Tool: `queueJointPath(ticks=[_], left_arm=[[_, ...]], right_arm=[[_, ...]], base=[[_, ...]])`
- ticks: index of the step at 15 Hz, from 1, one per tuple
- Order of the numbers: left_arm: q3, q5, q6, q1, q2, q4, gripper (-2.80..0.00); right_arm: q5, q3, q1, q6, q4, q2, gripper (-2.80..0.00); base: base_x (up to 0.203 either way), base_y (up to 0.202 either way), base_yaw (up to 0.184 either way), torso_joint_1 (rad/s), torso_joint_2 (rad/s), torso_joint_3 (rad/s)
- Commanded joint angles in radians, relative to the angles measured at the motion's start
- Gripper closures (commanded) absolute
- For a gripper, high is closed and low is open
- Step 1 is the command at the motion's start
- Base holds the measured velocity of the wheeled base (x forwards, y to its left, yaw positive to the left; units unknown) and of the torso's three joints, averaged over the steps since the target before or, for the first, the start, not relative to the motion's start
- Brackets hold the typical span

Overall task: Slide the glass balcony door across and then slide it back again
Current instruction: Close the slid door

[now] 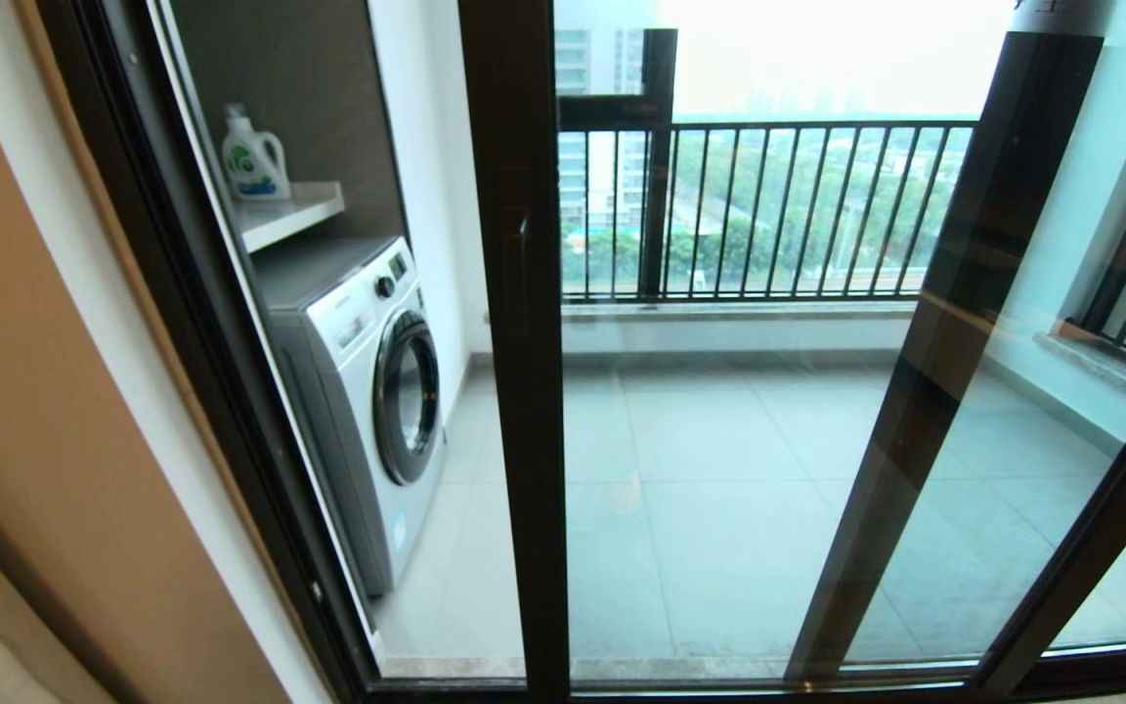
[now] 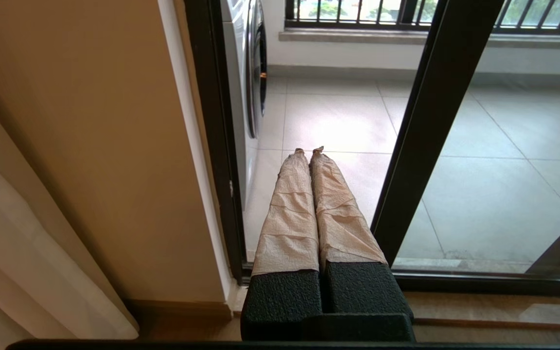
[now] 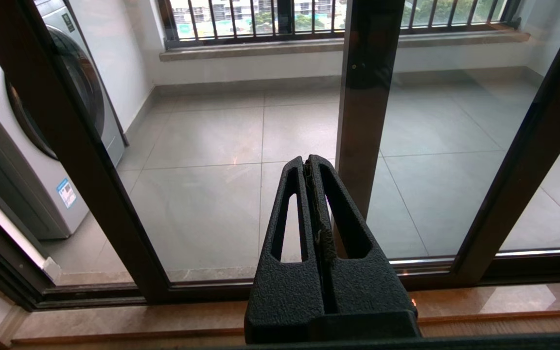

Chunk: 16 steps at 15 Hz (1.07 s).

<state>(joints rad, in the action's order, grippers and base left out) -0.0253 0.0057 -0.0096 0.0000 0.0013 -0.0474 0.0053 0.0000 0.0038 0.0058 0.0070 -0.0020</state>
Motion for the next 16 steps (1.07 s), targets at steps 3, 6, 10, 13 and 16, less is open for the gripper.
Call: queueJointPath(ticks=[3,6,10,13,16], left_arm=[[-0.002,0.0,-0.01,0.0,0.0,-0.011,0.0],[-0.001,0.0,-0.007,0.0,0.0,-0.005,0.0],[-0.169,-0.006,-0.012,0.0,0.04,-0.047,0.0],[-0.324,-0.055,-0.017,0.0,0.212,-0.077,0.0],[-0.404,-0.105,-0.064,-0.004,0.451,-0.022,0.0]], right_arm=[[0.001,-0.001,0.0,0.0,-0.001,0.002,0.0],[0.001,0.0,-0.001,0.0,0.001,0.002,0.0],[0.001,0.0,0.001,0.0,-0.001,0.002,0.0],[0.001,0.0,0.001,0.0,-0.001,0.002,0.0],[0.001,0.0,0.001,0.0,0.001,0.002,0.0]], base=[[0.0,0.0,0.0,0.0,0.0,0.0],[0.0,0.0,0.0,0.0,0.0,0.0],[0.0,0.0,0.0,0.0,0.0,0.0],[0.0,0.0,0.0,0.0,0.0,0.0],[0.0,0.0,0.0,0.0,0.0,0.0]])
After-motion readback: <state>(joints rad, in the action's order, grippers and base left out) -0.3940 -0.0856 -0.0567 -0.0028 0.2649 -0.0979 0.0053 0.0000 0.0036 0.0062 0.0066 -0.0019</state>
